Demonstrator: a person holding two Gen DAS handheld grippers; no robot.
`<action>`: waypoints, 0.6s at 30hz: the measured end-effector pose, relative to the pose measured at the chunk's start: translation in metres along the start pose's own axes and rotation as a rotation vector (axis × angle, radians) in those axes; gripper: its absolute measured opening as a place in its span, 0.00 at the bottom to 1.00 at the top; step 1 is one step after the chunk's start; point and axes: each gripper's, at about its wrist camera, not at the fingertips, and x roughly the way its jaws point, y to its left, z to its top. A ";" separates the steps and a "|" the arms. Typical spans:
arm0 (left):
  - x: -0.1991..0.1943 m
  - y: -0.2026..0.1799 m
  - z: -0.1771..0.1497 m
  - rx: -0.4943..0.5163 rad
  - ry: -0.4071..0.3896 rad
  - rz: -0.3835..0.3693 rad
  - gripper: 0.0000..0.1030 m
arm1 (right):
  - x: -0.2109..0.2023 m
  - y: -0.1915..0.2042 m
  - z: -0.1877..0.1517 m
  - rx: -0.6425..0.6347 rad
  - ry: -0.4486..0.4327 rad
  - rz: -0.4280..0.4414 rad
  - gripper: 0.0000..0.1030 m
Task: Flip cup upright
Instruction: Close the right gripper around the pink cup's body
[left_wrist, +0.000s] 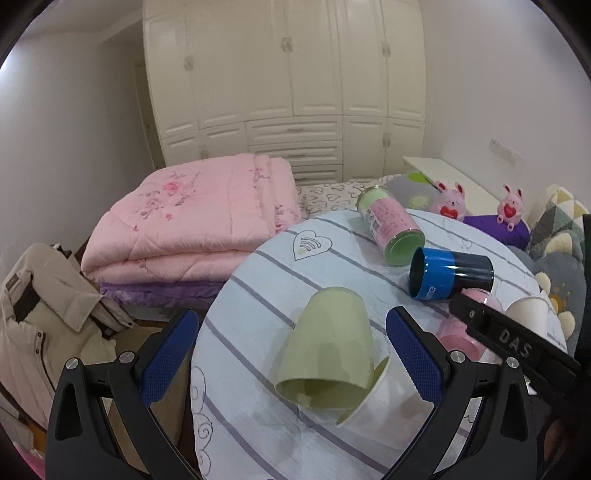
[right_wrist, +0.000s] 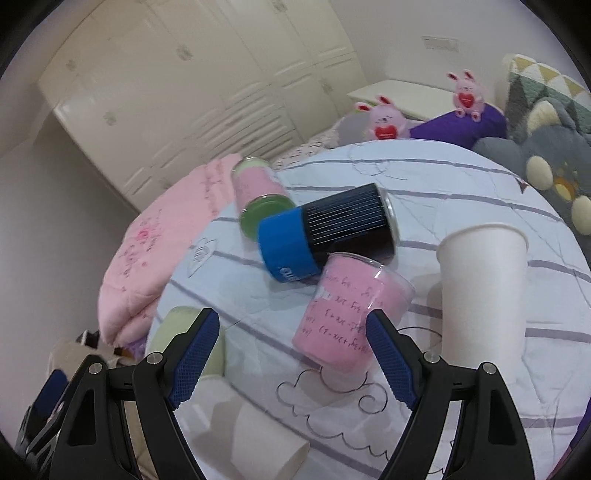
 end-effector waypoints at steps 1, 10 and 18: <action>0.002 0.001 0.000 0.005 0.004 -0.005 1.00 | 0.002 0.000 0.001 0.007 -0.010 -0.026 0.81; 0.015 0.005 0.000 0.006 0.038 -0.067 1.00 | 0.021 -0.011 0.011 0.018 0.010 -0.147 0.81; 0.019 0.008 -0.004 -0.003 0.056 -0.085 1.00 | 0.033 0.003 0.008 -0.144 0.075 -0.163 0.81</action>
